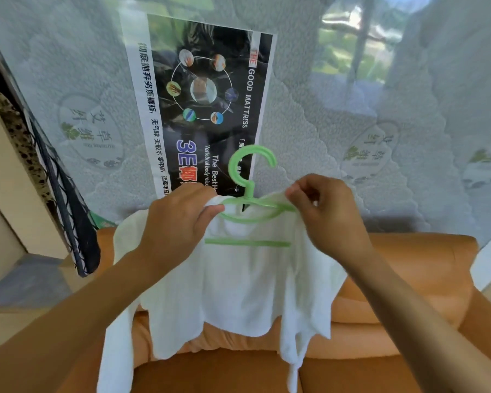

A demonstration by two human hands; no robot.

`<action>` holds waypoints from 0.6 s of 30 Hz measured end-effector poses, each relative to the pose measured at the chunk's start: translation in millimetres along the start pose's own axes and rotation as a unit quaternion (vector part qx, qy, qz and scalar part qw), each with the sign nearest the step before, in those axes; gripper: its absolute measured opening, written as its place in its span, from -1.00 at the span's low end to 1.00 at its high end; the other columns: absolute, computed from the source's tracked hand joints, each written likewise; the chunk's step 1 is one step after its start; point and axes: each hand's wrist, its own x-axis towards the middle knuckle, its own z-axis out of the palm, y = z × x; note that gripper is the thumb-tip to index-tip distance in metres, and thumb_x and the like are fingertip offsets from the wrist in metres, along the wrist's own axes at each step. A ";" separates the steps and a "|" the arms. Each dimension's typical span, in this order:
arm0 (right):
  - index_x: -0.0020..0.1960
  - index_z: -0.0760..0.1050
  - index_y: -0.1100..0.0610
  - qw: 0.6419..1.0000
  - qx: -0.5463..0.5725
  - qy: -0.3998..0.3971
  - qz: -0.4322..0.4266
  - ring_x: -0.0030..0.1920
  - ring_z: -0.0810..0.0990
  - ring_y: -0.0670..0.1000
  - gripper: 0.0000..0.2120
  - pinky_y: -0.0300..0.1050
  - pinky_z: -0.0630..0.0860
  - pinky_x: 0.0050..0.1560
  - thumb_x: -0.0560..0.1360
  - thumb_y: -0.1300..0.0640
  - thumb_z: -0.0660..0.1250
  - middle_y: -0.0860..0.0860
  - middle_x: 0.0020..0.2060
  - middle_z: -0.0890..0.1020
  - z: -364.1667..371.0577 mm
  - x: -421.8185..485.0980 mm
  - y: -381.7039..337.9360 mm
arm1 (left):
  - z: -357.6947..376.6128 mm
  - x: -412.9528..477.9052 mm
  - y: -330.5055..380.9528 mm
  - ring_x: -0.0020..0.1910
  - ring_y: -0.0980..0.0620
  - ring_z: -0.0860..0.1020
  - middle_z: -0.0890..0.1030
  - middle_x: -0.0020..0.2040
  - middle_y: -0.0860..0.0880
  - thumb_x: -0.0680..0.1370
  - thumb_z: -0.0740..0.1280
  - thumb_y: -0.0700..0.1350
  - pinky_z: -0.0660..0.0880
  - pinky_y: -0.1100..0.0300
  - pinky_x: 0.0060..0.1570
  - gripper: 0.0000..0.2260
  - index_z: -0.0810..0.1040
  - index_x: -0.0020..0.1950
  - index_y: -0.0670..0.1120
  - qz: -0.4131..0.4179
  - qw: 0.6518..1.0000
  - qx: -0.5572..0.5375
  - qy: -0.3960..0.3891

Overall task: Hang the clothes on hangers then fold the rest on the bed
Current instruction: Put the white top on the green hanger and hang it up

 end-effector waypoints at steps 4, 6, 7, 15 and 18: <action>-0.13 0.60 0.03 0.995 0.053 -0.046 -0.072 -0.25 0.54 -0.22 -0.89 -0.33 0.38 -0.15 0.57 0.16 0.38 -0.18 -0.31 0.59 6.2 7.1 -24.5 | -3.4 4.5 -3.0 -0.11 0.03 0.50 0.53 -0.14 0.09 0.66 0.21 0.04 0.38 0.14 -0.22 -0.77 0.56 -0.01 -0.08 -0.016 0.999 -0.034 0.020; 0.09 0.63 0.08 0.986 -0.004 -0.076 -0.147 0.00 0.58 -0.16 -0.86 -0.25 0.41 0.07 0.55 0.10 0.38 -0.10 -0.05 0.63 -9.3 12.5 -13.9 | -12.8 5.9 -13.1 -0.21 0.04 0.43 0.44 -0.23 0.13 0.65 0.20 0.04 0.30 0.12 -0.25 -0.77 0.50 -0.08 -0.06 -0.046 0.997 -0.062 0.025; 0.19 0.60 0.08 0.977 -0.045 -0.111 -0.174 0.09 0.57 -0.09 -0.77 -0.17 0.42 0.14 0.55 0.06 0.38 -0.06 0.04 0.61 -19.4 16.4 -5.6 | -18.7 6.3 -18.5 -0.27 0.08 0.39 0.41 -0.28 0.12 0.65 0.20 0.04 0.26 0.13 -0.28 -0.79 0.47 -0.11 -0.03 -0.058 0.995 -0.078 0.026; -0.28 0.27 -0.03 0.973 -0.072 -0.145 -0.165 -0.40 0.41 -0.05 -0.65 -0.08 0.31 -0.34 0.65 -0.06 0.20 -0.05 -0.44 0.36 -40.5 18.1 24.7 | -35.0 18.1 -45.6 -0.34 0.05 0.40 0.38 -0.34 0.00 0.69 0.18 -0.04 0.27 0.26 -0.30 -0.71 0.43 -0.18 -0.14 -0.028 0.988 -0.154 -0.008; -0.29 0.31 -0.06 0.980 -0.047 -0.122 -0.152 -0.40 0.41 -0.09 -0.67 -0.19 0.31 -0.34 0.64 -0.05 0.22 -0.04 -0.42 0.39 -45.6 13.6 24.8 | -33.1 14.3 -63.5 -0.34 0.02 0.42 0.39 -0.35 -0.02 0.70 0.12 -0.02 0.30 0.11 -0.31 -0.69 0.44 -0.12 -0.19 -0.026 0.991 -0.131 -0.014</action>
